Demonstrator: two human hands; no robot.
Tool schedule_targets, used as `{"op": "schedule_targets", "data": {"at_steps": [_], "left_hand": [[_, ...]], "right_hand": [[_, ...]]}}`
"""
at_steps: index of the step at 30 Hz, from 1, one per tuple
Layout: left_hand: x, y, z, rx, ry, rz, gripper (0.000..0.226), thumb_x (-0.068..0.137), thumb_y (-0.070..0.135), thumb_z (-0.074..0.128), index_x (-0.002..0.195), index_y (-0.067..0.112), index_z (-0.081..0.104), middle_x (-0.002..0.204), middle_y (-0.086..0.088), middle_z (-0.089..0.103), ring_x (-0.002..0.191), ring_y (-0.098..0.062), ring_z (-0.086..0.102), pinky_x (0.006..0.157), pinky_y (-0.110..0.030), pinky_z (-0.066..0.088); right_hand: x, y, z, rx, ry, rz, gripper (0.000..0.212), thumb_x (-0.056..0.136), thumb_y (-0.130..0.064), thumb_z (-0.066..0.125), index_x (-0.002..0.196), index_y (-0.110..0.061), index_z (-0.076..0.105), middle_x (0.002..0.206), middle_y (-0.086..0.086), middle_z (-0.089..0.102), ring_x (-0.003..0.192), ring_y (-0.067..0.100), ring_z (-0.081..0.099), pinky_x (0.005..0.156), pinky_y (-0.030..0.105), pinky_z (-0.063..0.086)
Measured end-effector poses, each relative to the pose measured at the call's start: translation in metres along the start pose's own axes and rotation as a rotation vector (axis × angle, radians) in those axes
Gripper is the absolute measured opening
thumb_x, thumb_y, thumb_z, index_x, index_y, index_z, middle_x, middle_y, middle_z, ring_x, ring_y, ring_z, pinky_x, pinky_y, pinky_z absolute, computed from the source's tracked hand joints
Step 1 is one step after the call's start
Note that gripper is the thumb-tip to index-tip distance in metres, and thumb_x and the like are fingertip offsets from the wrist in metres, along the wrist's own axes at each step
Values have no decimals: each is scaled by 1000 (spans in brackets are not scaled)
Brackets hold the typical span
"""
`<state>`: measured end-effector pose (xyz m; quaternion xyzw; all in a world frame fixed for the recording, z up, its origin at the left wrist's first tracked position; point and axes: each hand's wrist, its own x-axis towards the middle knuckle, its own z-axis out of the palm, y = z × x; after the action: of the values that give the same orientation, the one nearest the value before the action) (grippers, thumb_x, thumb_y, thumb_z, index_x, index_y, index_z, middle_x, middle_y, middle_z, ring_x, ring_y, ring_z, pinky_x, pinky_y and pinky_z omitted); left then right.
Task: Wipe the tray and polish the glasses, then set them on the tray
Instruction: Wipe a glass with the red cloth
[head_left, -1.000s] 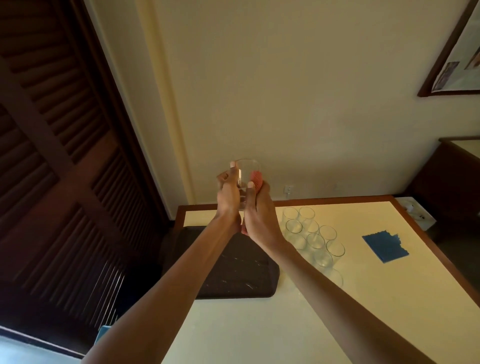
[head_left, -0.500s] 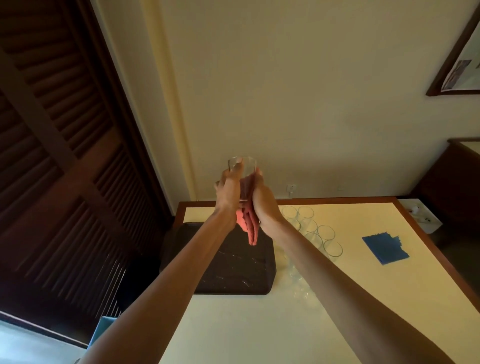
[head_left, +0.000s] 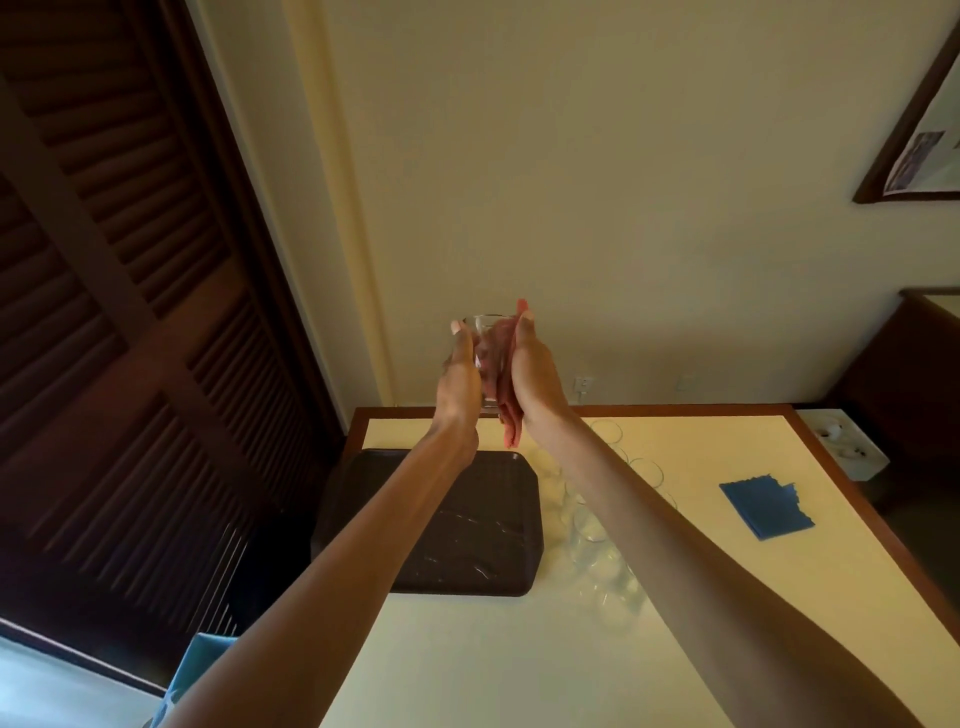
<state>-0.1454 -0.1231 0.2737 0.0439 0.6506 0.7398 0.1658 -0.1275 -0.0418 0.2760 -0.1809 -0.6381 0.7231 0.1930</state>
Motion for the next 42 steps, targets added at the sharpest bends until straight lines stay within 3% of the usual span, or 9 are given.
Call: {"op": "schedule_targets", "data": {"at_steps": [4, 9, 14, 21, 26, 30, 33, 37, 42], "left_hand": [[7, 0, -3, 29, -6, -32, 87, 83, 91, 42, 143, 30, 58, 131, -7, 68, 119, -27, 65, 104, -50, 54], [24, -13, -14, -30, 31, -87, 119, 53, 102, 60, 133, 14, 59, 123, -17, 69, 109, -28, 72, 91, -43, 61], [4, 1, -7, -84, -20, -37, 56, 103, 61, 45, 126, 16, 71, 115, -14, 76, 101, -27, 75, 83, -45, 61], [-4, 1, -1, -43, 2, -5, 65, 100, 72, 36, 133, 25, 66, 122, -8, 74, 116, -27, 68, 105, -49, 53], [-2, 0, -5, -116, 29, 0, 71, 95, 67, 52, 136, 9, 58, 107, -13, 70, 91, -21, 70, 73, -35, 59], [-11, -5, -2, -167, -53, -49, 57, 107, 57, 40, 127, 13, 69, 114, -17, 75, 109, -30, 73, 93, -43, 60], [-21, -7, 1, -159, -46, -42, 57, 110, 54, 32, 115, 17, 76, 108, -15, 78, 100, -28, 75, 82, -43, 61], [-31, -7, 4, -47, -15, 16, 59, 101, 72, 35, 113, 31, 77, 108, -2, 79, 110, -22, 72, 101, -45, 54], [-28, -3, -4, -143, 10, -41, 52, 101, 62, 50, 120, 17, 70, 108, -8, 77, 97, -21, 75, 79, -33, 59]], "right_hand": [[-14, 10, 4, -43, -46, 104, 64, 103, -61, 29, 117, -9, 62, 104, 13, 71, 90, 23, 71, 86, 39, 59], [-35, 27, 14, -285, 35, -294, 38, 109, -39, 30, 132, -12, 45, 102, -2, 65, 83, -2, 66, 69, 11, 50], [-12, 11, 4, -190, 36, -305, 39, 106, -51, 31, 125, -21, 48, 106, 5, 69, 91, 18, 72, 80, 35, 60], [-30, 1, 3, -11, -32, 134, 57, 105, -57, 25, 96, -19, 67, 76, -2, 72, 74, 14, 72, 66, 23, 56], [-53, 14, 6, -284, 78, -288, 38, 108, -41, 31, 129, -14, 47, 106, 3, 67, 94, 17, 70, 73, 19, 56], [-44, 8, 0, -402, 162, -487, 40, 107, -43, 35, 137, -17, 43, 118, 1, 63, 103, 14, 66, 84, 27, 57], [-36, 1, -11, -230, 96, -330, 35, 106, -50, 33, 118, -23, 52, 97, -4, 70, 87, 12, 71, 81, 35, 60], [-36, -3, -13, -85, 42, -63, 63, 106, -56, 26, 82, -13, 66, 65, 1, 65, 65, 18, 66, 71, 36, 57], [-60, 8, -5, -216, -12, -5, 62, 105, -56, 23, 93, -7, 60, 71, 5, 63, 66, 18, 67, 61, 26, 54]]}}
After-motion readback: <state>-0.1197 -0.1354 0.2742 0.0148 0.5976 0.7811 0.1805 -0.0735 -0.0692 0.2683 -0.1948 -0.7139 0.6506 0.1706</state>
